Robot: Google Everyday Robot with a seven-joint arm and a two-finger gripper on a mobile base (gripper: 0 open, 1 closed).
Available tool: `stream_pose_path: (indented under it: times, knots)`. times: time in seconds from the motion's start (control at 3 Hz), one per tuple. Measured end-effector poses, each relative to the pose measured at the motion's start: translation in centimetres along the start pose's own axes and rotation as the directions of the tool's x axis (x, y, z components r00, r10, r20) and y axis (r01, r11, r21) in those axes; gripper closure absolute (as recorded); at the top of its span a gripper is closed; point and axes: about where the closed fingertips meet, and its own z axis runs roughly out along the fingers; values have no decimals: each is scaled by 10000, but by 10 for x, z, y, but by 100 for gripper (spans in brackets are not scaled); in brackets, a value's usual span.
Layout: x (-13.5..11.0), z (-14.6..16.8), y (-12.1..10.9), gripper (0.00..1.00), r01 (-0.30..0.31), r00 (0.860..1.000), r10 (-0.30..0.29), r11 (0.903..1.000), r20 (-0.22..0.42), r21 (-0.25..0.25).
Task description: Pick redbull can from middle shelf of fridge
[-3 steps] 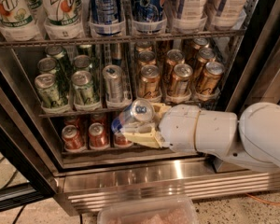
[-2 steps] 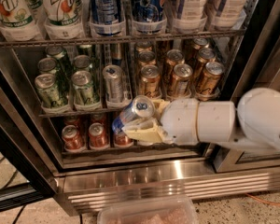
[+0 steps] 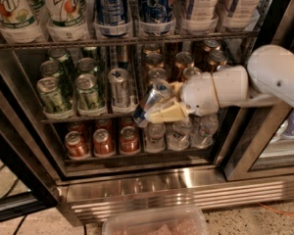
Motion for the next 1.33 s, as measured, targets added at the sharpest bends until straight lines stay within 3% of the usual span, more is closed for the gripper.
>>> stream_pose_path:
  times: [0.33, 0.67, 1.0, 1.33]
  knots:
    - [-13, -5, 7, 100, 298, 9996, -297, 9978, 28, -594]
    - [-13, -5, 7, 100, 299, 9996, -298, 9978, 27, -596]
    - [-6, -3, 19, 100, 461, 9988, -481, 9904, -122, -1302]
    - [-6, -11, 37, 100, 731, 9968, -786, 9712, -155, -2269]
